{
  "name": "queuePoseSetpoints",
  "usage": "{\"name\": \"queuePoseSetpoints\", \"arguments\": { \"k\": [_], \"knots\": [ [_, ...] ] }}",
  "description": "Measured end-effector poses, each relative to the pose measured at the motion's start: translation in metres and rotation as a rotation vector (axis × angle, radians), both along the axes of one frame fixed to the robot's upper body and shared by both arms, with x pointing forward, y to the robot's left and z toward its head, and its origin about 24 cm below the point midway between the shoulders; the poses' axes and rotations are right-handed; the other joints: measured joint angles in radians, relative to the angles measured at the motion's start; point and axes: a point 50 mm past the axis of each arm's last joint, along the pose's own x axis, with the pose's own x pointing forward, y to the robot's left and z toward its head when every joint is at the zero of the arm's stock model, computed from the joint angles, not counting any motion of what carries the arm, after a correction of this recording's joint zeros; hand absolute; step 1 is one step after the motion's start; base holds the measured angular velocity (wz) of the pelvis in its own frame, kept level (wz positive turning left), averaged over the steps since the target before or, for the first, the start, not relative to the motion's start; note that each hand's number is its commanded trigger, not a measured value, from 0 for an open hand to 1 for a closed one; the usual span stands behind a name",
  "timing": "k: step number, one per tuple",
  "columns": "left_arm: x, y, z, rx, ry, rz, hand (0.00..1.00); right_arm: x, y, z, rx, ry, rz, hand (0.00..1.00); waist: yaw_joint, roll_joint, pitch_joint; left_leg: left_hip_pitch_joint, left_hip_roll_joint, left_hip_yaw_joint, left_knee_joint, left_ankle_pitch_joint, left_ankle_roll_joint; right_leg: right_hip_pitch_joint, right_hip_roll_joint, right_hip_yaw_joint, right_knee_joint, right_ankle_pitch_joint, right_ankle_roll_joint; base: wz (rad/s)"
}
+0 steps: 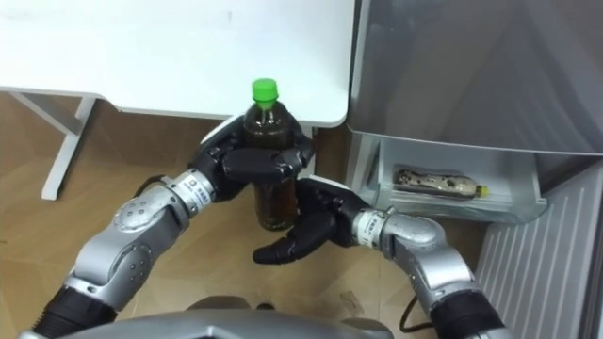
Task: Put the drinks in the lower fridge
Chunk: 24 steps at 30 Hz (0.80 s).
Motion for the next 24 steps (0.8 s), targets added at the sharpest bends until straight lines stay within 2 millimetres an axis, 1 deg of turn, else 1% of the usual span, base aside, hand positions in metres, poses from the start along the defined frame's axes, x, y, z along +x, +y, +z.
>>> {"name": "queuePoseSetpoints", "arguments": {
  "k": [4, 8, 12, 13, 14, 15, 24],
  "knots": [
    [-0.0021, -0.003, -0.0007, 0.003, -0.002, -0.02, 1.0, -0.0054, -0.0007, -0.0023, 0.03, 0.031, -0.022, 0.0, -0.003, 0.0, -0.0008, -0.01, -0.001, 0.004, 0.0, 0.001, 0.002, -0.007, -0.002, 0.003, 0.001, 0.0, 0.0, -0.01],
    [-0.0035, -0.005, -0.0021, 0.002, -0.009, -0.029, 1.0, -0.0054, -0.0007, -0.0021, 0.052, 0.042, -0.052, 0.0, -0.003, -0.001, -0.0017, -0.017, -0.001, 0.012, 0.001, 0.001, 0.002, -0.022, -0.003, 0.023, 0.003, 0.0, 0.0, -0.07],
    [-0.0045, -0.0059, -0.0037, 0.003, -0.013, -0.033, 1.0, -0.0055, -0.0003, -0.0019, 0.066, 0.048, -0.065, 0.0, -0.004, -0.004, -0.0031, -0.016, -0.001, 0.017, 0.0, 0.001, 0.002, -0.023, -0.004, 0.025, 0.002, 0.0, 0.0, -0.04],
    [-0.0052, -0.0069, -0.0044, 0.001, -0.015, -0.037, 1.0, -0.0054, 0.0006, -0.0017, 0.077, 0.052, -0.071, 0.64, -0.004, -0.005, -0.0036, -0.016, -0.001, 0.018, 0.0, 0.001, 0.002, -0.023, -0.004, 0.025, 0.002, 0.0, 0.0, 0.0],
    [-0.0058, -0.0074, -0.0048, 0.002, -0.016, -0.04, 1.0, -0.0057, 0.0005, -0.0019, 0.077, 0.055, -0.074, 0.92, -0.004, -0.007, -0.0042, -0.015, -0.001, 0.018, 0.0, 0.002, 0.002, -0.022, -0.004, 0.025, 0.002, 0.0, 0.0, 0.0],
    [-0.006, -0.0074, -0.0049, 0.003, -0.017, -0.042, 1.0, -0.0059, 0.0006, -0.002, 0.08, 0.057, -0.076, 1.0, -0.003, -0.008, -0.0042, -0.014, -0.001, 0.018, 0.0, 0.002, 0.002, -0.022, -0.004, 0.025, 0.002, 0.0, 0.0, 0.0],
    [-0.0083, -0.0095, -0.0063, -0.003, -0.011, -0.061, 1.0, -0.0077, 0.0018, -0.0033, 0.081, 0.07, -0.088, 1.0, -0.002, -0.011, -0.0033, -0.018, -0.001, 0.017, 0.001, 0.002, 0.003, -0.03, -0.004, 0.023, 0.004, 0.0, 0.0, 0.0]
  ]
}}
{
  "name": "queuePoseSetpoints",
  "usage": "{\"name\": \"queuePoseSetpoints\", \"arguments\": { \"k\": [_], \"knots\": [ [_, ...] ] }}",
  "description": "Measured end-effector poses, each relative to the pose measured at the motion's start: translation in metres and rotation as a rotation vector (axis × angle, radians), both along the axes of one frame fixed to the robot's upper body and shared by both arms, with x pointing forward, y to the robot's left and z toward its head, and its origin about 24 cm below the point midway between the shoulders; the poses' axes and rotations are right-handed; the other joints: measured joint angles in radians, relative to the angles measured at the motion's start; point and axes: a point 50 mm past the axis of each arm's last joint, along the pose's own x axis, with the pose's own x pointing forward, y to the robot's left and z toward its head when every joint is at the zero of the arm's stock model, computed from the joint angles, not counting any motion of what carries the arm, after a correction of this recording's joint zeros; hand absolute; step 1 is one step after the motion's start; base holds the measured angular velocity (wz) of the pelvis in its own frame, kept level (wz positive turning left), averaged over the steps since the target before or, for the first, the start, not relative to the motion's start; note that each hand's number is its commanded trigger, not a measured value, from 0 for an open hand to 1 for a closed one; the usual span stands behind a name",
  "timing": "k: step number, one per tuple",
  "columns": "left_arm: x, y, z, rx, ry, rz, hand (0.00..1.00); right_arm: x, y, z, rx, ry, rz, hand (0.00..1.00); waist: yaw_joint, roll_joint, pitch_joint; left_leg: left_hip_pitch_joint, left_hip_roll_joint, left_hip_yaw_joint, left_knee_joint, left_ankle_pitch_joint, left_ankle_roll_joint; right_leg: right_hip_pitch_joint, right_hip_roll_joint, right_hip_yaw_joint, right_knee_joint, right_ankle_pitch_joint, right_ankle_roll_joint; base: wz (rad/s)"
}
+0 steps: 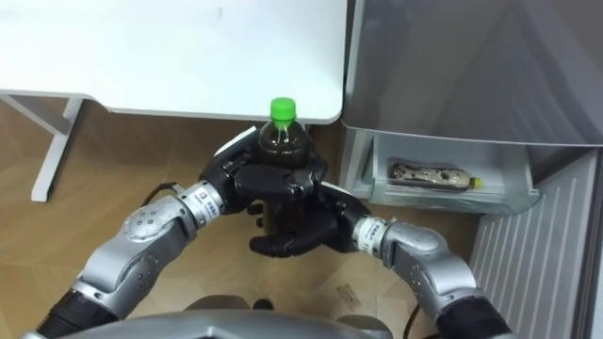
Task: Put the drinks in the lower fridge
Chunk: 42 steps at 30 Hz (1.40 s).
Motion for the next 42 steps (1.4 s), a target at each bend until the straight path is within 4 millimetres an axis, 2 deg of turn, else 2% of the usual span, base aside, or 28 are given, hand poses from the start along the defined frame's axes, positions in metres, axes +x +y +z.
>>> {"name": "queuePoseSetpoints", "arguments": {
  "k": [13, 14, 15, 16, 17, 42],
  "knots": [
    [-0.0032, -0.0023, -0.0047, -0.043, 0.048, 0.001, 1.0, -0.0032, 0.0008, -0.0014, -0.018, -0.002, 0.027, 1.0, -0.001, 0.004, -0.0023, 0.0, 0.002, 0.0, -0.001, 0.0, 0.0, -0.009, 0.0, 0.0, 0.014, 0.0, 0.0, 0.0],
    [-0.0032, -0.0023, -0.0047, -0.044, 0.048, 0.002, 0.84, -0.0032, 0.0008, -0.0014, -0.018, -0.002, 0.027, 1.0, -0.001, 0.004, -0.0024, 0.0, 0.002, 0.0, -0.001, 0.0, 0.0, -0.009, 0.0, 0.001, 0.014, 0.0, 0.0, 0.0],
    [-0.0032, -0.0023, -0.0047, -0.046, 0.049, 0.002, 0.75, -0.0033, 0.0009, -0.0014, -0.018, -0.002, 0.027, 1.0, -0.001, 0.004, -0.0024, 0.0, 0.002, 0.0, -0.001, 0.0, 0.0, -0.009, 0.0, 0.001, 0.014, 0.0, 0.0, 0.0],
    [-0.0032, -0.0021, -0.0049, -0.048, 0.051, 0.004, 0.53, -0.0033, 0.0009, -0.0015, -0.017, -0.002, 0.027, 1.0, 0.0, 0.004, -0.0024, 0.0, 0.002, 0.0, -0.001, 0.0, 0.0, -0.009, 0.0, 0.001, 0.014, 0.0, 0.0, 0.0],
    [-0.0032, -0.0019, -0.0054, -0.057, 0.059, 0.01, 0.0, -0.0033, 0.001, -0.0014, -0.017, -0.001, 0.027, 1.0, 0.0, 0.004, -0.0025, 0.001, 0.002, 0.0, -0.001, 0.0, 0.0, -0.009, 0.0, 0.001, 0.014, 0.0, 0.0, 0.0],
    [-0.0012, 0.0001, -0.0006, -0.066, -0.002, 0.024, 0.0, -0.0074, 0.0083, -0.001, 0.087, 0.052, -0.003, 1.0, -0.001, 0.005, -0.0013, -0.008, 0.002, 0.002, -0.001, 0.0, 0.001, -0.011, 0.0, 0.005, 0.014, 0.0, 0.0, 0.0]
  ]
}}
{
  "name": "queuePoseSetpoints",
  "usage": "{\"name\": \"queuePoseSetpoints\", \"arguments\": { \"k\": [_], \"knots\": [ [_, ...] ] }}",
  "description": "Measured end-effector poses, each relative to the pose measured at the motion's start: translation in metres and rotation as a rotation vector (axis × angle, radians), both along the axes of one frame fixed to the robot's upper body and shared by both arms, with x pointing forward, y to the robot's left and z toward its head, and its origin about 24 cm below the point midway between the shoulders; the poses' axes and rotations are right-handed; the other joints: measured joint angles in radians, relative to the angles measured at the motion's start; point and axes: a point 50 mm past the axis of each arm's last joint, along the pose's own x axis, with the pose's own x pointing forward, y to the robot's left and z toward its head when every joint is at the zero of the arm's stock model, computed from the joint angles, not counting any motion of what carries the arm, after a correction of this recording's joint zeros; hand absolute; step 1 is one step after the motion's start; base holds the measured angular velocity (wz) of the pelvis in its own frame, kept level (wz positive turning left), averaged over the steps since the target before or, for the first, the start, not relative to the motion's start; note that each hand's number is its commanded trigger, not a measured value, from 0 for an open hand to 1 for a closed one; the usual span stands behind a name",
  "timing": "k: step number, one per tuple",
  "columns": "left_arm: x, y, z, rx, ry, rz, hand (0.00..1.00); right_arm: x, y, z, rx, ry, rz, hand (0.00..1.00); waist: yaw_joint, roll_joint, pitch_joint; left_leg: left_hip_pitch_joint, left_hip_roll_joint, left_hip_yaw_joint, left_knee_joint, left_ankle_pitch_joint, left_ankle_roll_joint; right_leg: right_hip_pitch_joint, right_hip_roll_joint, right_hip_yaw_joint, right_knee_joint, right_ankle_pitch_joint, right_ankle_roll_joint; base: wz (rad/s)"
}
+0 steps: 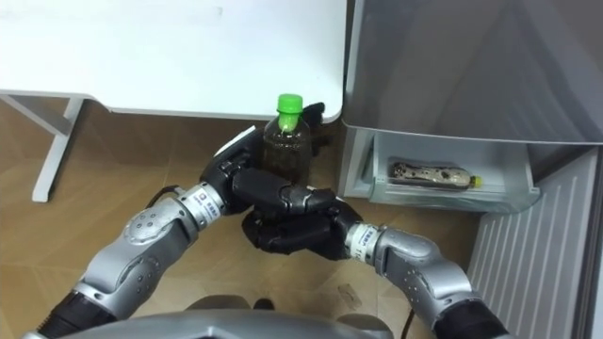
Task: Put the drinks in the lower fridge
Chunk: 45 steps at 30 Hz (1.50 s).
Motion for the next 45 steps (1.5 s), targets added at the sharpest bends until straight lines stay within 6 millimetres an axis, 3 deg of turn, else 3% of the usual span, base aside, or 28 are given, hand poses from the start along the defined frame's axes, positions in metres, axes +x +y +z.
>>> {"name": "queuePoseSetpoints", "arguments": {
  "k": [12, 17, 20, 26, 29, 32, 38, 45],
  "knots": [
    [0.003, 0.0, 0.009, 0.011, -0.053, 0.027, 0.0, 0.0, 0.002, 0.001, 0.021, 0.002, -0.007, 1.0, 0.002, -0.009, 0.0054, 0.005, 0.003, 0.013, 0.0, 0.0, 0.0, 0.001, 0.002, 0.018, -0.001, 0.0, 0.0, -0.02],
    [0.014, 0.005, 0.035, 0.035, -0.191, 0.098, 0.0, -0.002, -0.003, 0.0, 0.006, 0.002, -0.013, 1.0, 0.01, -0.008, 0.005, -0.003, 0.006, 0.011, 0.012, 0.0, 0.0, -0.001, 0.006, 0.018, -0.002, 0.002, -0.004, 0.0],
    [0.027, 0.019, 0.064, 0.004, -0.319, 0.208, 0.0, -0.002, -0.012, -0.001, -0.012, 0.0, -0.035, 1.0, 0.028, -0.004, 0.0057, 0.008, 0.008, 0.01, 0.013, 0.0, 0.0, 0.003, 0.008, 0.018, -0.003, 0.003, -0.005, 0.0],
    [0.033, 0.038, 0.085, -0.02, -0.406, 0.363, 0.0, -0.007, -0.018, -0.003, -0.028, 0.009, -0.041, 1.0, 0.039, 0.005, 0.0052, 0.026, 0.008, 0.011, -0.001, 0.001, -0.001, 0.015, 0.009, 0.02, -0.002, 0.004, -0.006, -0.02],
    [0.035, 0.051, 0.105, -0.041, -0.487, 0.467, 0.0, -0.014, -0.027, -0.006, -0.024, 0.029, -0.087, 1.0, 0.059, 0.012, 0.0021, 0.026, 0.009, 0.011, -0.001, 0.001, -0.001, 0.02, 0.009, 0.02, -0.002, 0.004, -0.006, 0.0],
    [0.037, 0.069, 0.114, -0.042, -0.535, 0.577, 0.0, -0.016, -0.032, -0.007, -0.027, 0.032, -0.106, 1.0, 0.069, 0.019, -0.0013, 0.034, 0.009, 0.012, -0.001, 0.001, -0.001, 0.027, 0.009, 0.02, -0.004, 0.004, -0.006, 0.0],
    [0.037, 0.081, 0.118, -0.032, -0.552, 0.671, 0.0, -0.015, -0.041, -0.006, -0.042, 0.028, -0.127, 1.0, 0.085, 0.025, 0.0031, 0.051, 0.007, 0.009, -0.008, 0.001, -0.002, 0.043, 0.009, 0.015, -0.019, 0.005, -0.008, 0.01],
    [0.036, 0.105, 0.123, 0.046, -0.59, 0.832, 0.0, -0.028, -0.055, -0.014, -0.059, 0.064, -0.218, 1.0, 0.088, 0.03, 0.0042, 0.064, 0.007, 0.011, -0.017, 0.002, -0.003, 0.052, 0.009, 0.012, -0.021, 0.005, -0.008, -0.01]
  ]
}}
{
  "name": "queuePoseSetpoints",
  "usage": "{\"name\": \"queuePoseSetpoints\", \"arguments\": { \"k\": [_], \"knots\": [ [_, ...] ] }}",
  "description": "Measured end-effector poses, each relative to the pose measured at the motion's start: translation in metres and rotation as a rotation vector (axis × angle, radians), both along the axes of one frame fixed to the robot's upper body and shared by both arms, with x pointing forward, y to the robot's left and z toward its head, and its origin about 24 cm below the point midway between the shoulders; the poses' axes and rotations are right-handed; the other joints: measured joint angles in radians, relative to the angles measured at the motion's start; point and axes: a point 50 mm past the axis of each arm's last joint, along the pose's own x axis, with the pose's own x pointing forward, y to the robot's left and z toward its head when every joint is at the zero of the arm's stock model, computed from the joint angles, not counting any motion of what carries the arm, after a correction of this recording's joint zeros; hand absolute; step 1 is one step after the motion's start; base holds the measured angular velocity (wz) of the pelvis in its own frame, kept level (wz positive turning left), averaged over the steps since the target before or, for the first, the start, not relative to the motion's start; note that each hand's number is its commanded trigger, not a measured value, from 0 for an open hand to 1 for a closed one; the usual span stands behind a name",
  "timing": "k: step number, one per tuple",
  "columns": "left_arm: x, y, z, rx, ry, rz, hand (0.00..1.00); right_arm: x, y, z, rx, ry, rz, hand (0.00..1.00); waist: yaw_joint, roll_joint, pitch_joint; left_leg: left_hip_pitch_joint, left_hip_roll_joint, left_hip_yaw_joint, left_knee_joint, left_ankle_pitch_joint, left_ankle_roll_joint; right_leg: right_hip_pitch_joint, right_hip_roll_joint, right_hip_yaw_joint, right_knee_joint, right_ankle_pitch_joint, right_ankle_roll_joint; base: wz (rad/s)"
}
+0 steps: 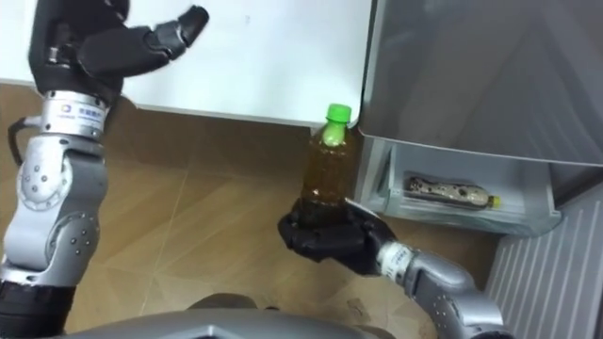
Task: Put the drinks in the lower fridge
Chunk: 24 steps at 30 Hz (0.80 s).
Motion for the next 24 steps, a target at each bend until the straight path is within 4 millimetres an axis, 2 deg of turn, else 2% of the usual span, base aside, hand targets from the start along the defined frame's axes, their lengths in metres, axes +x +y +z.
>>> {"name": "queuePoseSetpoints", "arguments": {
  "k": [6, 9, 13, 16, 18, 21, 23, 24],
  "knots": [
    [-0.009, 0.033, -0.001, -0.008, 0.007, 0.196, 0.0, -0.002, -0.021, 0.001, -0.041, -0.001, -0.096, 1.0, 0.028, 0.0, -0.0015, 0.016, 0.001, 0.008, -0.008, 0.0, 0.0, 0.006, 0.0, 0.01, 0.0, 0.0, 0.0, -0.05],
    [-0.018, 0.054, -0.02, -0.013, 0.086, 0.31, 0.0, -0.012, -0.027, -0.008, -0.048, 0.041, -0.169, 1.0, 0.027, 0.0, -0.0039, 0.021, 0.0, 0.006, -0.008, 0.0, 0.0, 0.013, -0.001, 0.006, -0.001, 0.0, 0.0, 0.02],
    [-0.03, 0.081, -0.059, -0.054, 0.261, 0.452, 0.0, -0.029, -0.037, -0.018, -0.091, 0.121, -0.254, 1.0, 0.043, 0.003, -0.0062, 0.029, -0.001, -0.002, -0.009, 0.0, 0.0, 0.023, -0.002, -0.005, -0.001, 0.0, 0.0, 0.03],
    [-0.042, 0.092, -0.089, -0.099, 0.391, 0.52, 0.0, -0.036, -0.041, -0.025, -0.114, 0.164, -0.286, 1.0, 0.048, 0.005, -0.0068, 0.032, 0.0, -0.003, -0.008, 0.0, -0.001, 0.025, -0.001, -0.003, 0.0, 0.0, 0.0, -0.03],
    [-0.05, 0.097, -0.107, -0.115, 0.476, 0.55, 0.0, -0.044, -0.045, -0.031, -0.131, 0.209, -0.305, 1.0, 0.045, 0.006, -0.0137, 0.033, 0.0, -0.003, -0.007, 0.0, 0.0, 0.027, -0.001, -0.003, 0.0, 0.0, 0.0, 0.0],
    [-0.071, 0.104, -0.14, -0.138, 0.629, 0.602, 0.0, -0.057, -0.055, -0.04, -0.167, 0.283, -0.356, 1.0, 0.042, 0.013, -0.0176, 0.033, -0.001, 0.002, -0.012, 0.0, 0.0, 0.027, -0.002, -0.002, 0.0, 0.0, 0.0, 0.0],
    [-0.095, 0.103, -0.169, -0.18, 0.772, 0.644, 0.0, -0.065, -0.06, -0.046, -0.206, 0.332, -0.389, 1.0, 0.034, 0.014, -0.0182, 0.033, -0.001, 0.001, -0.014, 0.0, 0.0, 0.026, -0.002, 0.0, -0.003, 0.0, 0.0, 0.0],
    [-0.102, 0.103, -0.174, -0.18, 0.805, 0.652, 0.0, -0.067, -0.06, -0.047, -0.21, 0.341, -0.397, 1.0, 0.032, 0.012, -0.018, 0.033, -0.001, 0.002, -0.015, 0.0, -0.001, 0.027, -0.002, 0.001, -0.007, 0.0, 0.0, -0.04]
  ]
}}
